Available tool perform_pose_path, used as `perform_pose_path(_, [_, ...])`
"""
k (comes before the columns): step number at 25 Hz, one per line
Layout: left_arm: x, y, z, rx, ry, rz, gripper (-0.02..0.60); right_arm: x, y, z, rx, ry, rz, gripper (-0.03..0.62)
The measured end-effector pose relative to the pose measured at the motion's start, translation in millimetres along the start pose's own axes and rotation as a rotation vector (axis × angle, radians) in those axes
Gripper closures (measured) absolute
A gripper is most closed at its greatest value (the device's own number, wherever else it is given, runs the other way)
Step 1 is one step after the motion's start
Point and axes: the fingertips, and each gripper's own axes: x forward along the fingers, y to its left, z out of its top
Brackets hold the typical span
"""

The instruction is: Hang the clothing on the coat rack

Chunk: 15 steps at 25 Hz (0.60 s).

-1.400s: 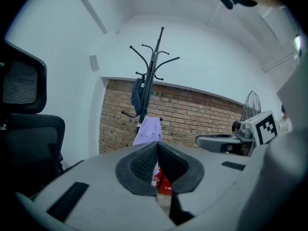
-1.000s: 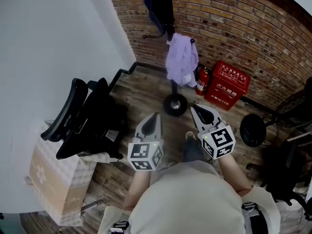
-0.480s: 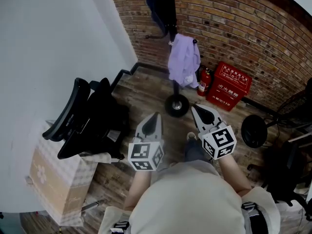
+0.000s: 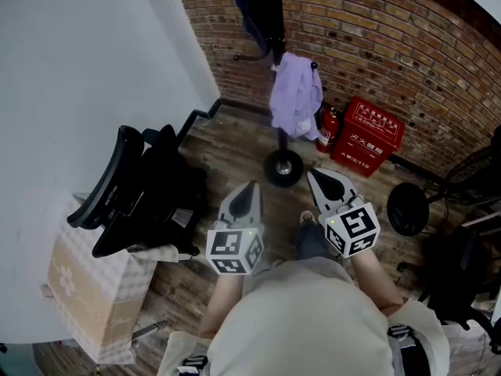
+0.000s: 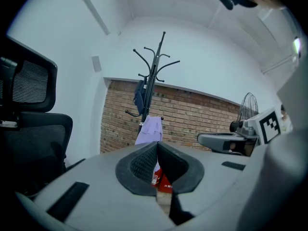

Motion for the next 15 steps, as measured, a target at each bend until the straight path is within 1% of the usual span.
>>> perform_pose_path(15, [4.9,9.2,-0.4,-0.008,0.005,-0.008,0.578,9.6,0.2,2.8,0.002,-0.008,-0.011,0.595])
